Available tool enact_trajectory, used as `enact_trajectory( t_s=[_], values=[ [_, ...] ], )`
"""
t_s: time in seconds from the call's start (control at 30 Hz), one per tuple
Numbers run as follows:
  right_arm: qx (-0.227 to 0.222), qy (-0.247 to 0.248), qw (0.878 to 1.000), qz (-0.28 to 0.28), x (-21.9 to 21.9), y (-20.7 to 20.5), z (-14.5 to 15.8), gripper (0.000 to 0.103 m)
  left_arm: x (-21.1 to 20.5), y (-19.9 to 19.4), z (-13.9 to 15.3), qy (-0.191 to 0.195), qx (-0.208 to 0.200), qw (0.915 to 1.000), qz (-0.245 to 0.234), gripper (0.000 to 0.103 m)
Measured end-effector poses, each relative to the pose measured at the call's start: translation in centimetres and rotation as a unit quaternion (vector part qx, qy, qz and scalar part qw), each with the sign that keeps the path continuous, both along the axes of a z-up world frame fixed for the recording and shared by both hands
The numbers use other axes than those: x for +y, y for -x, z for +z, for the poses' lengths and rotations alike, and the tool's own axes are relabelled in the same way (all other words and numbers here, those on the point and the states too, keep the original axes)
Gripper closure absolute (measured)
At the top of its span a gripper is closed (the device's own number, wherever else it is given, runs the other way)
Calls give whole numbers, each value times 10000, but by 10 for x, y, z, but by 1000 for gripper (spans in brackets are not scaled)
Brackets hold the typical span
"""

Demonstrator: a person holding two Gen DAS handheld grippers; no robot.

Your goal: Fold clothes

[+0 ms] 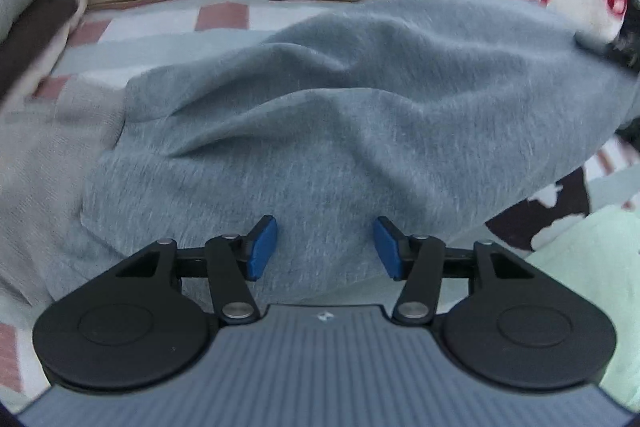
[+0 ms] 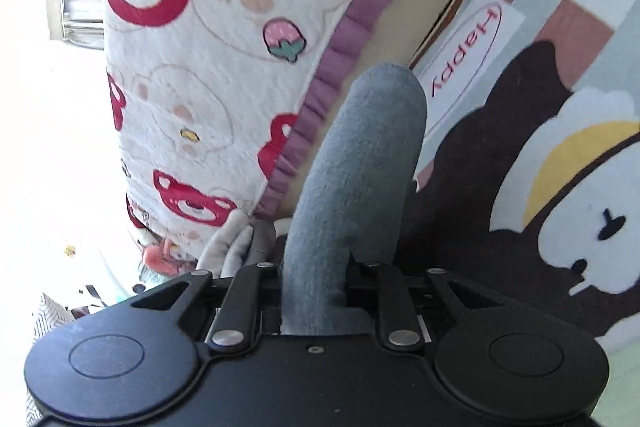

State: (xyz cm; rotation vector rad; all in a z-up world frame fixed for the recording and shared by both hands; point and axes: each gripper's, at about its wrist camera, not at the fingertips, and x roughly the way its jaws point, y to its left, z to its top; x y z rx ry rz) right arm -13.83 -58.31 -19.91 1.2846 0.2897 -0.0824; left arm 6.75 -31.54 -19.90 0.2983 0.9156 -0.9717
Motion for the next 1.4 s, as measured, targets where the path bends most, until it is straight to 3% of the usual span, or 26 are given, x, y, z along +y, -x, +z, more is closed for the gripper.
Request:
enact_trajectory(
  t_s=[0.07,0.17,0.23,0.3,0.37,0.5,0.6,0.73,0.83,1.07,1.2,1.27,1.4],
  values=[
    [-180,41,9998,-41,-2,11,14,80,-13,7,4,223,283,9993,-136,56],
    [-372,-188,9990,-179,-9,41,40,80,-30,12,8,701,1104,9911,-252,56],
    [-206,308,9990,-263,-13,62,66,80,-43,21,9,803,1453,9851,-441,53],
    [516,1323,9892,-370,-9,69,86,80,-56,36,9,486,1099,9903,-698,52],
    [1236,1838,9742,-438,-6,66,85,79,-63,49,11,251,654,9940,-836,54],
    [1947,2290,9521,-564,-3,52,63,79,-53,50,32,795,406,9918,-910,52],
    [1706,2118,9610,-506,-6,50,61,79,-58,36,39,1020,215,9922,-686,49],
    [1306,1997,9705,-338,-2,47,72,79,-87,17,1,455,529,9955,-641,49],
    [1214,2146,9691,-70,13,32,78,78,-91,14,-17,276,614,9961,-566,49],
    [1036,2777,9526,678,51,-15,101,78,-12,-8,15,365,115,9993,-34,49],
    [809,2547,9566,1160,69,-46,103,78,54,-33,16,140,-81,9995,254,53],
    [801,2669,9502,1396,82,-62,103,78,78,-40,13,310,87,9989,328,55],
    [943,3170,9260,1820,119,-95,94,78,103,-45,-3,834,478,9931,664,55]
  ],
)
